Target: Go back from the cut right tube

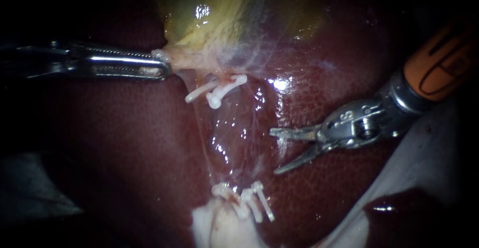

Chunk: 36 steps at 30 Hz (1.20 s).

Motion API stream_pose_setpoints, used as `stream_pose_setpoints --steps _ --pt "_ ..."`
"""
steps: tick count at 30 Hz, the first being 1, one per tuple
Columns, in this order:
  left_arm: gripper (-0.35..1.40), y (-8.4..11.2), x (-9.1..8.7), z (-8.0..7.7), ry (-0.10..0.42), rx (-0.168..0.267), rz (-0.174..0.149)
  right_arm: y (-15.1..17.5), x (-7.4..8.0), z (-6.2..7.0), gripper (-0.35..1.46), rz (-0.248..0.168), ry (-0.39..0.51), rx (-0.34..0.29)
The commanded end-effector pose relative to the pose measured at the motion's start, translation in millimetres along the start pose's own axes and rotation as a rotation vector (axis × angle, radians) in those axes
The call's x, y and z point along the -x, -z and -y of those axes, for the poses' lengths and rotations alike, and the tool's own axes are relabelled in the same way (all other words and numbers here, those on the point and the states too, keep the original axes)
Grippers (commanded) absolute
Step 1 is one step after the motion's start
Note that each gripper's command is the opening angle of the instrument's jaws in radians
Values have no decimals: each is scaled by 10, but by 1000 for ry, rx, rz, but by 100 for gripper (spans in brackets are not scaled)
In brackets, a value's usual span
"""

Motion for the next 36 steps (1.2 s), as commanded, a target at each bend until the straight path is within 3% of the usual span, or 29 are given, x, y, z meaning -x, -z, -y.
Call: stream_pose_setpoints --steps 1,11,18,27,33,36 --pt "-35 0 0 0 0 0 0 4 0 -2 145 5 2 9" --pt "-35 -5 4 1 -2 -4 -1 22 3 -8 145 37 1 87" --pt "-35 -25 18 11 -16 -16 -5 23 4 -8 145 30 -2 49" --pt "-35 -61 39 16 -18 -11 24 24 5 -7 145 30 -2 48" --pt "-35 -59 37 16 -17 -7 25 24 5 -8 145 30 -2 46" --pt "-35 -53 33 15 -15 -3 26 21 4 -9 145 17 -3 7"
